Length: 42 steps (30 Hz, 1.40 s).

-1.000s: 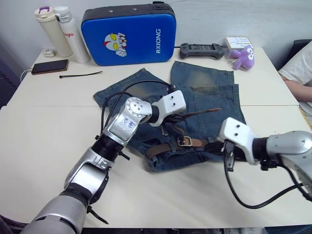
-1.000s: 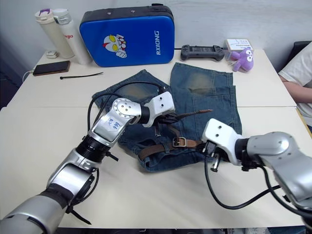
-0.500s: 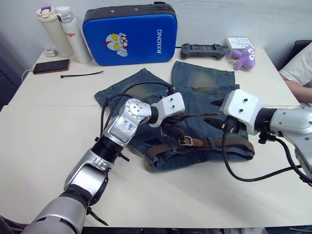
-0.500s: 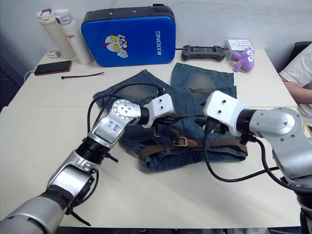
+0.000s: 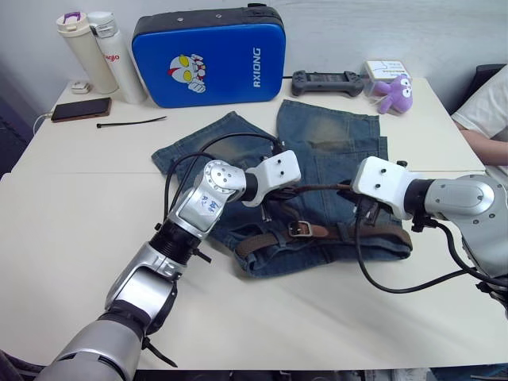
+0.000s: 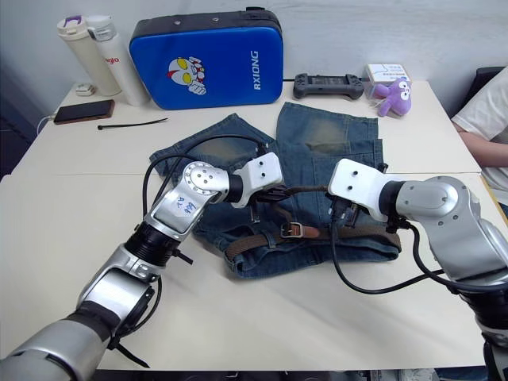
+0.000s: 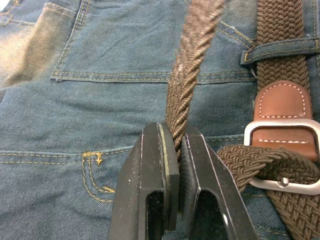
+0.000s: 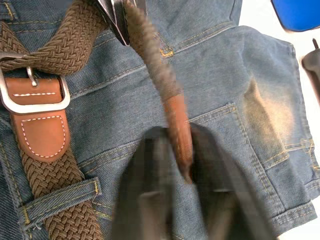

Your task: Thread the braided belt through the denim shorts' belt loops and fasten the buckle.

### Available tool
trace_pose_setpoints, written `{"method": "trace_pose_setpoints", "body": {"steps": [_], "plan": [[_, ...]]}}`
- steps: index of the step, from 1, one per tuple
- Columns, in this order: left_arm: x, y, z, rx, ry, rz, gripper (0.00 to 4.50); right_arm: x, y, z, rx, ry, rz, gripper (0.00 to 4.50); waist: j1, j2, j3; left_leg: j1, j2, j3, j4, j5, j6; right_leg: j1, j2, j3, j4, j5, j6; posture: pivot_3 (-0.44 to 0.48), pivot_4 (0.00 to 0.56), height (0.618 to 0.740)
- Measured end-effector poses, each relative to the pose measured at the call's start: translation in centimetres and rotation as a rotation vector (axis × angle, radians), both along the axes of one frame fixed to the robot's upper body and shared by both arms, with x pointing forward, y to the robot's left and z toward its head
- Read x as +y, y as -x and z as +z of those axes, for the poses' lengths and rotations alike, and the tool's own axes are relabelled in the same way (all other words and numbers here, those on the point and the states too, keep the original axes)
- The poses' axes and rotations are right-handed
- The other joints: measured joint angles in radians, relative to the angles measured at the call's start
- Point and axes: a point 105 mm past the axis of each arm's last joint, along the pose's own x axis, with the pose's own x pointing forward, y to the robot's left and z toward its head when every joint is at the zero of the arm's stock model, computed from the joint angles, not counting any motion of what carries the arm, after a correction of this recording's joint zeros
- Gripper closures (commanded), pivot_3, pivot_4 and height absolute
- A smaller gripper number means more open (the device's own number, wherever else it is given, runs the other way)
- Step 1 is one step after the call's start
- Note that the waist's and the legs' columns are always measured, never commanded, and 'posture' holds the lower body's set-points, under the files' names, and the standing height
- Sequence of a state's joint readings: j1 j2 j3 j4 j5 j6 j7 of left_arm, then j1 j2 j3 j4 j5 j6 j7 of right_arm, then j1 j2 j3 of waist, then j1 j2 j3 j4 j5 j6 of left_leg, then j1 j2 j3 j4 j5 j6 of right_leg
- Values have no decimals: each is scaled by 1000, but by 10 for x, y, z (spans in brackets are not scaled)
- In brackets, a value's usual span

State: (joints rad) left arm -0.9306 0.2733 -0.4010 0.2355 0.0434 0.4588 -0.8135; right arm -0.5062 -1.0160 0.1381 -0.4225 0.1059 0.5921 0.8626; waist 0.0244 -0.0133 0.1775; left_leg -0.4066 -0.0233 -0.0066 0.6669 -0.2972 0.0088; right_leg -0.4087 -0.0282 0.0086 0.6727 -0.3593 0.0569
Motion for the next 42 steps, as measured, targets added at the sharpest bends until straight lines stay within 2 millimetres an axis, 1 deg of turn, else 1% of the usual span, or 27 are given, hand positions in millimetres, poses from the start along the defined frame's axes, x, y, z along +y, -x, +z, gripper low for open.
{"method": "trace_pose_setpoints", "body": {"steps": [1,3,4,7,10,14,17,20,22,23,24,32,33,34,36,37,38,39,40,41,42], "plan": [[0,-1,1,9,12,5,3092,0,0,0,-1,0,0,4500,0,0,0,0,0,0,0,0,0,0,0,0,0,0,0,0,150,740],[0,-2,5,17,37,9,2228,1,0,0,-1,-3,1,4500,0,0,0,0,0,0,0,0,0,0,0,0,0,0,0,0,150,740],[-1,-2,9,5,45,7,1878,1,0,0,0,-3,3,4500,0,0,0,0,0,0,1,0,0,0,0,0,1,0,0,0,150,740],[-7,-3,19,-38,61,-10,637,1,1,-1,15,-5,1,4500,0,0,0,0,0,0,1,0,0,0,0,0,1,0,0,0,150,740],[-16,0,23,-50,80,-36,637,4,4,0,24,-13,7,4500,0,0,0,0,0,0,1,0,0,0,0,0,1,0,0,0,150,740],[-23,0,20,-38,88,-53,637,7,6,3,22,-22,13,4500,-2,0,0,0,0,1,1,0,0,0,0,0,2,0,0,0,150,740],[-24,-1,17,-22,87,-52,1476,7,5,3,24,-26,11,4500,0,0,0,0,0,1,2,0,0,0,0,0,3,0,0,0,150,740],[-26,0,16,-16,88,-59,2806,8,5,2,25,-31,9,4500,0,0,0,0,0,1,2,0,0,0,0,0,3,0,0,0,150,740],[-27,0,16,-10,91,-61,3590,7,5,3,18,-34,3,4500,0,0,0,0,0,1,2,0,0,-1,0,0,3,0,0,0,150,740],[-28,0,16,-4,97,-66,4110,6,4,5,11,-36,-2,4500,0,0,0,0,0,1,2,0,0,-1,0,0,4,0,0,0,150,740],[-30,1,16,3,103,-74,4475,4,3,7,1,-39,-12,4500,0,0,0,0,0,1,3,0,0,-1,0,0,4,0,0,0,150,740],[-31,1,14,36,115,-79,4475,2,4,4,3,-41,-17,4500,-1,0,0,0,0,1,4,0,0,-1,0,1,5,0,0,0,150,740],[-31,1,14,36,115,-79,4500,2,5,4,7,-46,-16,3569,0,0,0,0,0,1,5,0,0,-1,0,1,5,0,0,0,150,740],[-30,0,14,34,113,-75,4500,1,6,3,15,-50,-16,3273,0,0,0,0,0,1,5,0,0,-1,0,1,6,0,0,0,150,740],[-19,-6,15,-50,53,-61,4500,-5,11,-3,59,-39,-19,2322,0,0,0,0,0,1,6,0,0,-1,0,1,6,0,0,0,150,740],[-7,-12,16,-107,14,-31,4500,-9,17,-9,96,-21,-21,1672,-2,0,0,0,0,2,5,0,0,-1,1,1,6,0,0,0,150,740],[-3,-14,16,-123,5,-20,4500,-9,19,-12,114,-17,-19,1362,-3,0,0,0,0,2,6,0,0,-1,1,1,7,0,0,0,150,740],[0,-17,18,-128,13,-1,4500,-9,24,-15,131,-21,-10,958,-1,0,0,0,0,2,6,0,0,-1,1,1,7,0,0,0,150,740],[2,-18,19,-129,21,10,4500,-5,29,-18,147,-21,11,329,1,0,0,0,0,1,8,0,0,-1,1,1,7,0,0,0,150,740],[2,-19,19,-129,25,16,4500,-2,33,-20,153,-18,28,66,1,0,0,0,0,1,8,0,1,0,1,1,7,0,0,0,150,740],[0,-18,19,-128,28,14,4500,1,36,-22,151,-10,44,66,1,0,0,0,0,1,9,-1,2,0,1,1,7,0,0,0,150,740]]}}
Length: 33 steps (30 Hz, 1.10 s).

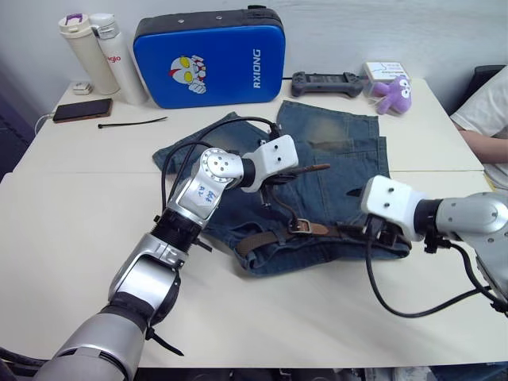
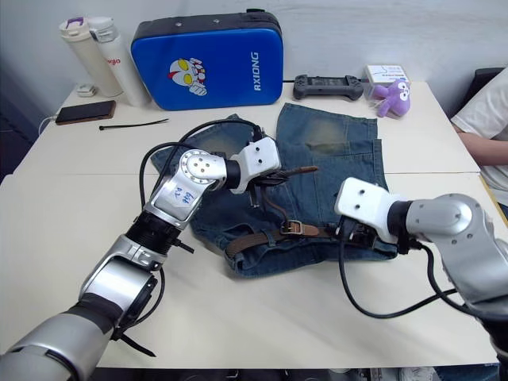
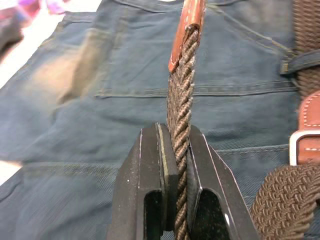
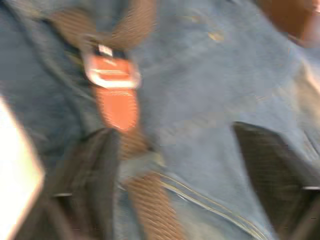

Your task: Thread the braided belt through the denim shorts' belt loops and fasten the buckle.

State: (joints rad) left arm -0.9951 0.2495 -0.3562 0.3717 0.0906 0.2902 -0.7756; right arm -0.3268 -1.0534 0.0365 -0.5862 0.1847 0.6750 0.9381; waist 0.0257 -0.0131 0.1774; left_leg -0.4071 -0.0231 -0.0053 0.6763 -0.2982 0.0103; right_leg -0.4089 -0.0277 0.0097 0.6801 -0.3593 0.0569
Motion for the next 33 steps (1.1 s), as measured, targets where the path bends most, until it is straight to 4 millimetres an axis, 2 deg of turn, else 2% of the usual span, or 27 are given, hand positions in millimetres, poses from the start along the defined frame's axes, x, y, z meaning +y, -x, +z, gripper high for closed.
{"method": "trace_pose_setpoints", "body": {"steps": [6,13,22,25,31,32,33], "plan": [[8,-6,-3,25,8,39,4500,12,6,-29,18,6,13,66,-3,0,0,0,0,1,3,0,0,0,0,1,1,0,0,0,150,740],[6,-5,-4,33,5,27,4500,6,-9,-40,-29,44,-47,66,-2,0,0,0,0,1,5,0,0,0,0,1,2,0,0,0,150,740],[7,-4,-5,45,-8,17,4500,9,-20,-49,-63,49,-66,66,-3,0,0,0,0,1,5,0,0,0,0,1,4,0,0,0,150,740],[8,-4,-6,44,-20,15,4500,11,-21,-49,-68,27,-72,912,-4,0,0,0,0,1,5,0,0,0,0,1,5,0,0,0,150,740],[12,-1,-9,9,-87,-18,4500,13,-21,-48,-63,-20,-89,3602,-4,0,0,0,0,1,5,0,0,0,0,1,5,0,0,0,150,740],[13,0,-10,-5,-108,-34,4500,11,-21,-45,-76,-25,-100,4244,-2,0,0,0,0,1,5,0,0,0,0,1,5,0,0,0,150,740],[13,0,-10,-11,-115,-42,4500,10,-22,-44,-82,-26,-105,4461,-2,0,0,0,0,1,5,0,0,0,0,1,5,0,0,0,150,740]]}}
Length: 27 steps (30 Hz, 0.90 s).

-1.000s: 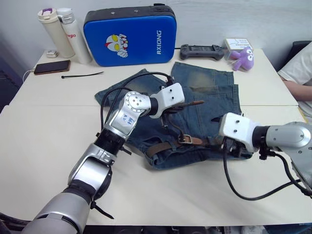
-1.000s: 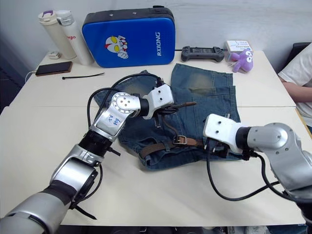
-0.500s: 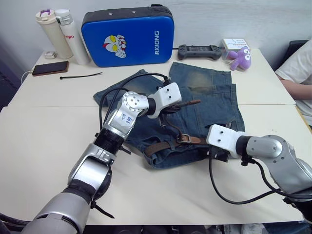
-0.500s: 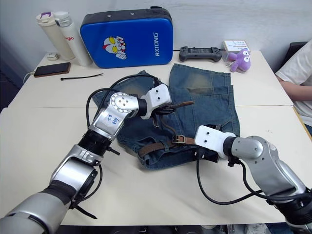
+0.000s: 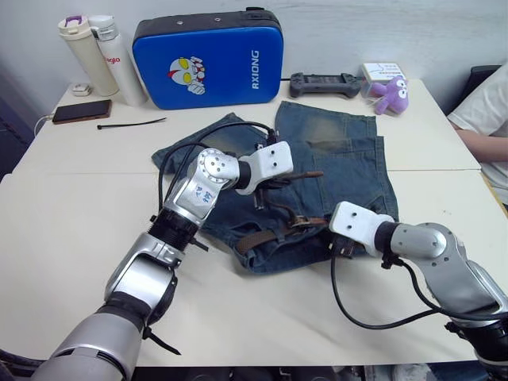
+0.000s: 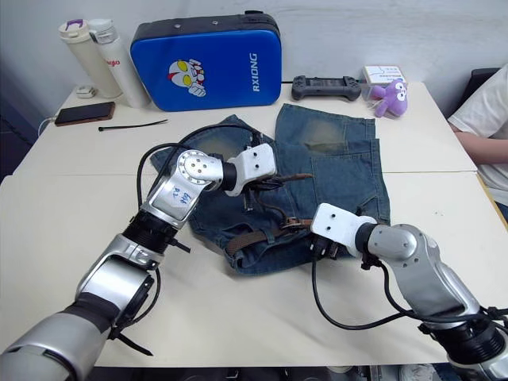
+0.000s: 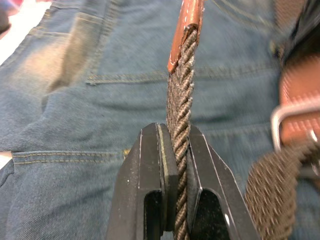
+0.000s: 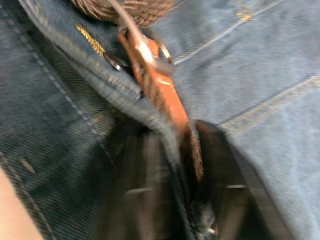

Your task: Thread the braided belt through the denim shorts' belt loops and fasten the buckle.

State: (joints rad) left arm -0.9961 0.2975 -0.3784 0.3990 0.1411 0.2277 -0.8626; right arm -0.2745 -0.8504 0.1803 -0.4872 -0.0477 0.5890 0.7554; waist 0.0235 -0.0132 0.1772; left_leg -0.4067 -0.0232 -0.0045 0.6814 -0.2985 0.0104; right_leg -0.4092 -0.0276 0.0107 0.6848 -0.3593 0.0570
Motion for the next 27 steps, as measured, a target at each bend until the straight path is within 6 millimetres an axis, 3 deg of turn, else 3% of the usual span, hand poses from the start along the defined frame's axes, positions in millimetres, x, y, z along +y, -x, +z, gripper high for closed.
{"method": "trace_pose_setpoints", "body": {"steps": [12,27], "plan": [[8,8,-15,-40,-212,-179,4500,-2,-4,10,-79,-44,-59,4461,-2,0,0,0,0,0,0,0,0,0,0,0,0,0,0,0,150,740],[24,4,-24,37,-304,-200,4500,-2,-4,9,-82,-44,-61,4461,-1,0,0,0,0,0,0,0,0,0,0,0,1,0,0,0,150,740]]}}
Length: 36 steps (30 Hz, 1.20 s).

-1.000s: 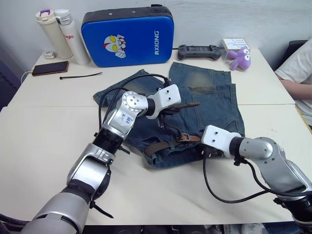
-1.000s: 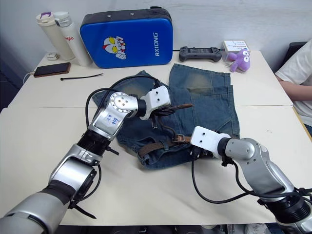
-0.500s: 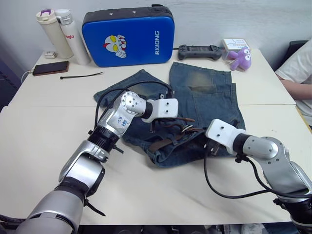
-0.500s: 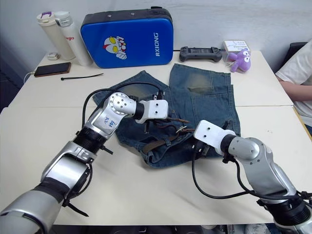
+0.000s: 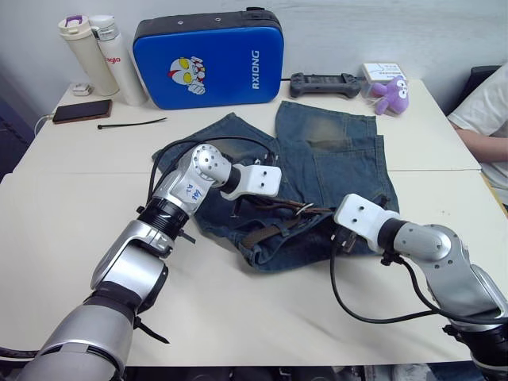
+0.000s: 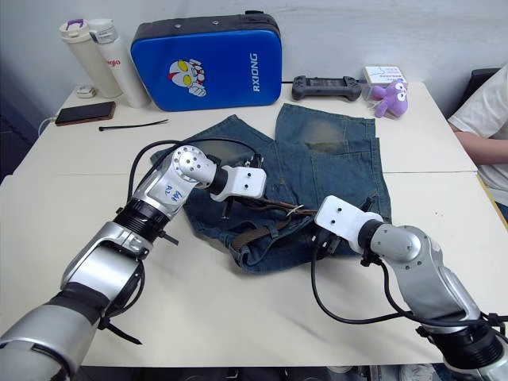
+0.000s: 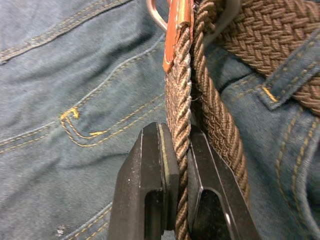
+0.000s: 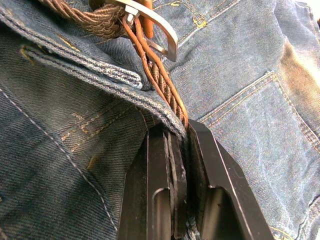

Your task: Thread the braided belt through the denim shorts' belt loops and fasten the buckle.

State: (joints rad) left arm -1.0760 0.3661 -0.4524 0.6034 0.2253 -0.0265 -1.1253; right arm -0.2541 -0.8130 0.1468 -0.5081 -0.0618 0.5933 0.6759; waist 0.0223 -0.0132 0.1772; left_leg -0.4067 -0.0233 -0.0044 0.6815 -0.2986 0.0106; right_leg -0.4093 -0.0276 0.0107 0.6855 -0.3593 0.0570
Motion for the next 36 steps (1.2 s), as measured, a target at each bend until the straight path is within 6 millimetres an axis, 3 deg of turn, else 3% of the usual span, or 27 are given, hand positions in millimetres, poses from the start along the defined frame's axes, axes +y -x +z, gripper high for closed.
{"method": "trace_pose_setpoints", "body": {"steps": [18,36], "plan": [[-13,6,11,-3,-44,30,4500,5,-4,11,-25,18,23,4461,-1,0,0,0,0,0,0,0,0,0,0,0,1,0,0,0,150,740],[-45,26,-7,282,138,279,4500,-1,-3,6,-1,29,-17,4461,1,0,0,0,0,0,1,0,0,0,0,1,2,0,0,0,150,740]]}}
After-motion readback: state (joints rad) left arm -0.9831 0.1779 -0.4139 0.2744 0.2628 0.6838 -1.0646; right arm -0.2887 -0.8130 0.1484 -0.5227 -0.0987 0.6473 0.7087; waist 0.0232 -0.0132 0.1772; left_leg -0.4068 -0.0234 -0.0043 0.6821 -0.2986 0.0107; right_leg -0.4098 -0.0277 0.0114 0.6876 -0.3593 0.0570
